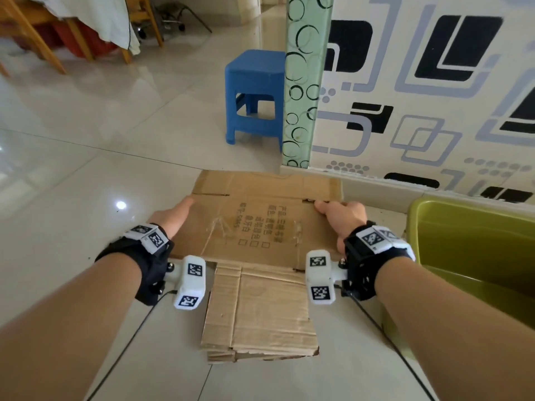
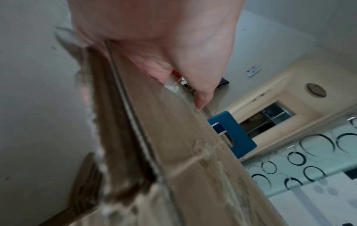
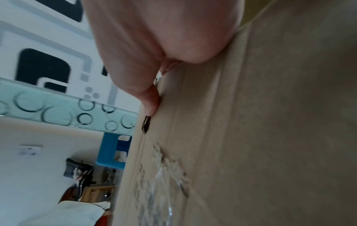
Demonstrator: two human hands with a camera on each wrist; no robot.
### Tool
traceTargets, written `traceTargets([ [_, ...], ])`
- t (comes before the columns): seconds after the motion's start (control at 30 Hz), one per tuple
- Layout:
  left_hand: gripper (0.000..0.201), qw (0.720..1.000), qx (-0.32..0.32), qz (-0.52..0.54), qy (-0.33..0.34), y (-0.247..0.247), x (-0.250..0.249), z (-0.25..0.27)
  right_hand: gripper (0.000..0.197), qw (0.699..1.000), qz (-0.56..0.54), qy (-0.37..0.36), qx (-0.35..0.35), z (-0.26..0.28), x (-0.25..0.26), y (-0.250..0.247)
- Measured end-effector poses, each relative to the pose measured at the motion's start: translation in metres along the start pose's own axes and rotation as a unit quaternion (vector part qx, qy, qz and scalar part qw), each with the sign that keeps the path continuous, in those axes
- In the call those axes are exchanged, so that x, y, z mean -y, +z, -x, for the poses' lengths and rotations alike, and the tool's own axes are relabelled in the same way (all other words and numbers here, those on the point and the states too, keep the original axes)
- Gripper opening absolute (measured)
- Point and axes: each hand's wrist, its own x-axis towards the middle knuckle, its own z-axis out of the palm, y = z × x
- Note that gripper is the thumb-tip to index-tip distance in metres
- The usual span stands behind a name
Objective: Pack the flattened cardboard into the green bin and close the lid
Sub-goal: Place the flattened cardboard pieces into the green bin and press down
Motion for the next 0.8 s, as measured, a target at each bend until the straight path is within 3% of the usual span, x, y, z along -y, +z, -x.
traceTargets([
  [0.1, 0.122, 0.999, 0.014, 0.019, 0.022, -0.010, -0.016, -0.005, 0.043, 0.999, 0.004, -0.037, -0.005, 0.008, 0.028, -0.016],
  [0.17, 0.128, 0.997, 0.046, 0.047, 0.039, -0.011, -0.026, -0.006, 0.040, 0.998, 0.003, -0.062, -0.012, 0.014, 0.044, -0.030],
  [0.2, 0.120, 0.994, 0.057, 0.078, 0.051, -0.012, -0.036, 0.006, 0.037, 0.997, 0.004, -0.071, -0.016, 0.017, 0.052, -0.038],
  [0.3, 0.067, 0.981, 0.086, 0.147, 0.095, -0.007, -0.069, 0.046, 0.034, 0.995, 0.005, -0.094, -0.036, 0.026, 0.073, -0.071],
  [0.33, 0.060, 0.979, 0.085, 0.154, 0.099, -0.002, -0.077, 0.050, 0.034, 0.994, 0.005, -0.100, -0.042, 0.026, 0.078, -0.081],
  [0.43, 0.060, 0.973, 0.087, 0.173, 0.126, 0.020, -0.103, 0.064, 0.043, 0.992, 0.004, -0.105, -0.069, 0.029, 0.090, -0.120],
  [0.57, 0.085, 0.970, 0.106, 0.155, 0.152, 0.060, -0.135, 0.104, 0.043, 0.988, 0.006, -0.105, -0.109, 0.032, 0.093, -0.187],
  [0.8, 0.066, 0.959, 0.140, 0.114, 0.218, 0.143, -0.160, 0.200, 0.038, 0.986, 0.036, -0.090, -0.133, 0.034, 0.065, -0.310],
])
